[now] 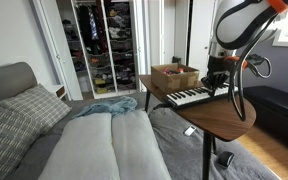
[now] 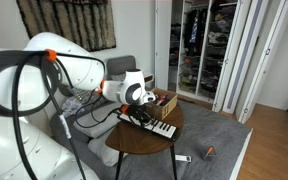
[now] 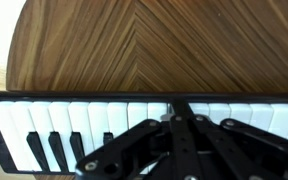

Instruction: Press the middle white key on the keyboard

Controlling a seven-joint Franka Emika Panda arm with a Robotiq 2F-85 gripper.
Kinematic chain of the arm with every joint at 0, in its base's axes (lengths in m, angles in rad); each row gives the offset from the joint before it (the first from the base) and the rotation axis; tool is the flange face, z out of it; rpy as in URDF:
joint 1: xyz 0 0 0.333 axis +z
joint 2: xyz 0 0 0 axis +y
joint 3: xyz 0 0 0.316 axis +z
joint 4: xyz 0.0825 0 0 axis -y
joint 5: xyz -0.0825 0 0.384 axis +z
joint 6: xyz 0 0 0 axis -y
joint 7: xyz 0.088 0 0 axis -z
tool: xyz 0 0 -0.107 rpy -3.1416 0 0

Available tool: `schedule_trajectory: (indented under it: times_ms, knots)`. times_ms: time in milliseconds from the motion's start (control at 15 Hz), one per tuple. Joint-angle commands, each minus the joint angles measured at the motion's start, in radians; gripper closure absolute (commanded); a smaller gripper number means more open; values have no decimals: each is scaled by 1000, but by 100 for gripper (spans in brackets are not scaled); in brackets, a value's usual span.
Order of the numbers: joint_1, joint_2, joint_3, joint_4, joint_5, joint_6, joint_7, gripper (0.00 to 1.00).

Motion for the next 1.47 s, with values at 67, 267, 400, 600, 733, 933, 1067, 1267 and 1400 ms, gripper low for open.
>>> schedule_trajectory:
  times_ms: [67, 267, 400, 600, 733, 933, 1067, 1267, 1400]
  knots:
    - [-8, -25, 2, -6, -30, 7, 3, 100]
    - [-11, -59, 7, -10, -43, 1, 10, 100]
    - [-13, -82, 8, -13, -53, -1, 13, 100]
    - [-12, -113, 7, -15, -51, -2, 14, 67]
    - [-12, -130, 9, -16, -50, -3, 14, 53]
    - [-13, -149, 11, -17, -50, -4, 16, 32]
    - [-15, -160, 14, -18, -52, -6, 21, 18]
    - [-18, -173, 16, -19, -53, -10, 28, 1]
    - [-19, -180, 19, -19, -54, -12, 32, 0]
